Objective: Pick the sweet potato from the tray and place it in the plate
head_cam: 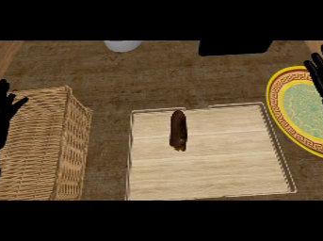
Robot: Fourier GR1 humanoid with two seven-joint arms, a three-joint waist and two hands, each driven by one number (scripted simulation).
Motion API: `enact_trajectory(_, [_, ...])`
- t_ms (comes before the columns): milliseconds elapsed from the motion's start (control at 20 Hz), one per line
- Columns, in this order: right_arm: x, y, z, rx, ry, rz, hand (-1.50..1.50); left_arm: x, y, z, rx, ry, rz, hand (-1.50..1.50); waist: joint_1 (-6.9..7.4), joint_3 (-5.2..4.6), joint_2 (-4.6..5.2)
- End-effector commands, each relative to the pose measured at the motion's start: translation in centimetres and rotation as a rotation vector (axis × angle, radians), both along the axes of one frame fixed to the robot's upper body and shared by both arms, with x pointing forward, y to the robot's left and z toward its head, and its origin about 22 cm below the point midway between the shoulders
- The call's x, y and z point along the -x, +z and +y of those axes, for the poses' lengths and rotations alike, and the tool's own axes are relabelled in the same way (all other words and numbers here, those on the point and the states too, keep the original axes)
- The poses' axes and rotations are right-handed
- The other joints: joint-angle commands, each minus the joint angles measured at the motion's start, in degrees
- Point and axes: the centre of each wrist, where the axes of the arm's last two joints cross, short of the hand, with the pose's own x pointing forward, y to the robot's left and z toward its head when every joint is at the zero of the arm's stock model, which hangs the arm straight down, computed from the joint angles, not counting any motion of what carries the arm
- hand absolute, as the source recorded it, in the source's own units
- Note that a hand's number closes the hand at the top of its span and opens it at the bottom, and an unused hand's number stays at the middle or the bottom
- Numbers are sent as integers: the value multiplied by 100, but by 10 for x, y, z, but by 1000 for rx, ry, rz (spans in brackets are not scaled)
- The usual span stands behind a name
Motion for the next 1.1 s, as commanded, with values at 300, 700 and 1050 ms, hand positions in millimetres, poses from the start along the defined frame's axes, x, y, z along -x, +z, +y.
enact_trajectory(300, [-16, 76, 1, 845, -203, -47, 150, -1, -24, -56, 47, -236, 57, 0, 171, -665, 141])
enact_trajectory(700, [-22, 58, 80, 726, -470, -169, -150, 32, -67, -113, 216, -380, 140, 0, 351, -293, 59])
enact_trajectory(1050, [-16, 56, 136, 1025, -431, 1, -150, 38, -71, -109, 229, -367, 159, 0, 344, -312, 4])
